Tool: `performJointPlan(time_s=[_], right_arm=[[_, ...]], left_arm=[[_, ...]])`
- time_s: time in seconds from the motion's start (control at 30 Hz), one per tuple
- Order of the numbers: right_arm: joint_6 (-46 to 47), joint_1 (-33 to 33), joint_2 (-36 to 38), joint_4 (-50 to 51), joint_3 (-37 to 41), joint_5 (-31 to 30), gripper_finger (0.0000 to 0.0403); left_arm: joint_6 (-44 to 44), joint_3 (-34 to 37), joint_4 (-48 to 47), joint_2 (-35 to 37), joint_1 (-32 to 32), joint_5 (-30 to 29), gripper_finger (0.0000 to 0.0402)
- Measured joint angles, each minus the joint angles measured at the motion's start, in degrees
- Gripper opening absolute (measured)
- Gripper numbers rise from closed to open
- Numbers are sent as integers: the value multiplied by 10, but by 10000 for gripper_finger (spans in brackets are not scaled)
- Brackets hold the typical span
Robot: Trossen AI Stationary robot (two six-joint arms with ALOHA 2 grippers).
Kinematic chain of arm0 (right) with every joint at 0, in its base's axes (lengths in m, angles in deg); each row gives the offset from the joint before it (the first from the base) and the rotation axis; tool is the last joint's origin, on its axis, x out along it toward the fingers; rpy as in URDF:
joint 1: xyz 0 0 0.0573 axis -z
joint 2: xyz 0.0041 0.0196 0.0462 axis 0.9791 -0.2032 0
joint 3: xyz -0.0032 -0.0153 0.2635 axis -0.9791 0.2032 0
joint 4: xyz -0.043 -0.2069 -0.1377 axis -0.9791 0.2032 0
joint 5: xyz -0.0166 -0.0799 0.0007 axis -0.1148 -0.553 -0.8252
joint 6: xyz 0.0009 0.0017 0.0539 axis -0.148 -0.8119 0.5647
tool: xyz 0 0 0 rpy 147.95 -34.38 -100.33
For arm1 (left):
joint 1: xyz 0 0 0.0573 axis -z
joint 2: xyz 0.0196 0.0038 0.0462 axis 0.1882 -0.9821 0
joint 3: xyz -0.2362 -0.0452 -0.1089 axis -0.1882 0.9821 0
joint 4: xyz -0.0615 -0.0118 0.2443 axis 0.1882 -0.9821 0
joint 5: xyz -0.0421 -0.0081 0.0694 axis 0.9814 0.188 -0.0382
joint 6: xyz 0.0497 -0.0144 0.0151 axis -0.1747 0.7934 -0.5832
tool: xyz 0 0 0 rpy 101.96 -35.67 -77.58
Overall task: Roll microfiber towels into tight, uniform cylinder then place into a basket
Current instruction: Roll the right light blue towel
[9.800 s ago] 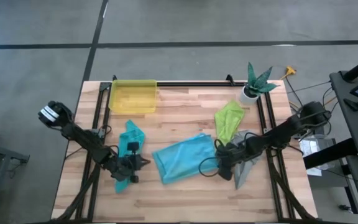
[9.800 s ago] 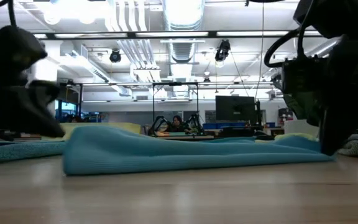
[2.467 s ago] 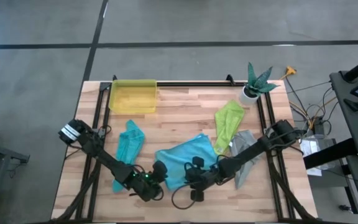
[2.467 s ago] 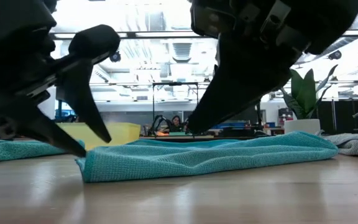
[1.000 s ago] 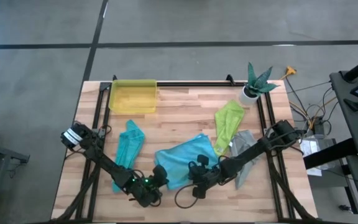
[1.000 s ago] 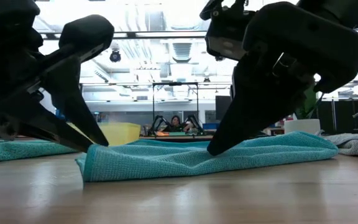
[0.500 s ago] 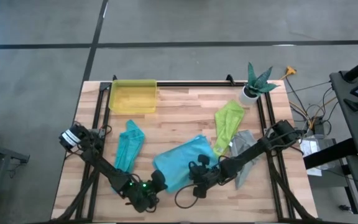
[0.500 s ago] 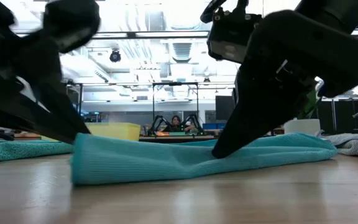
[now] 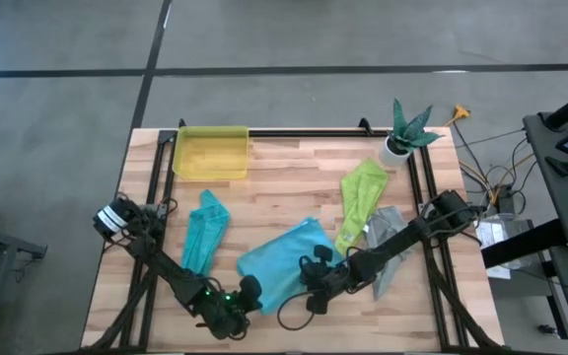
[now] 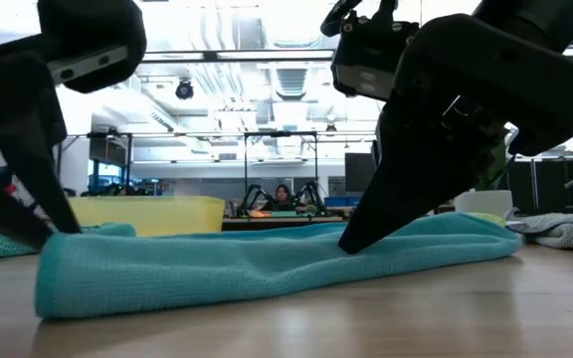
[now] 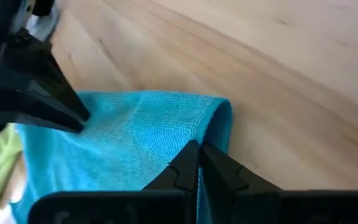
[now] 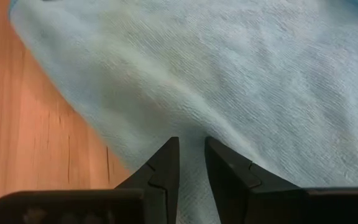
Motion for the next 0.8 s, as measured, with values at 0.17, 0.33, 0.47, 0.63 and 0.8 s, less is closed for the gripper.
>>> performJointPlan(time_s=[0.17,0.33,0.47,0.63,0.8], right_arm=[[0,-2,0,7,0,3,72],[20,-4,0,28,3,5,78],[34,-4,3,28,13,15,81],[37,-4,3,27,17,15,78],[36,-4,3,29,16,16,71]], left_arm=[[16,1,-4,0,0,29,0],[30,3,-30,0,0,31,0],[60,3,-60,0,0,38,0],[60,-4,-78,2,1,41,0],[61,-16,-101,19,4,46,0]])
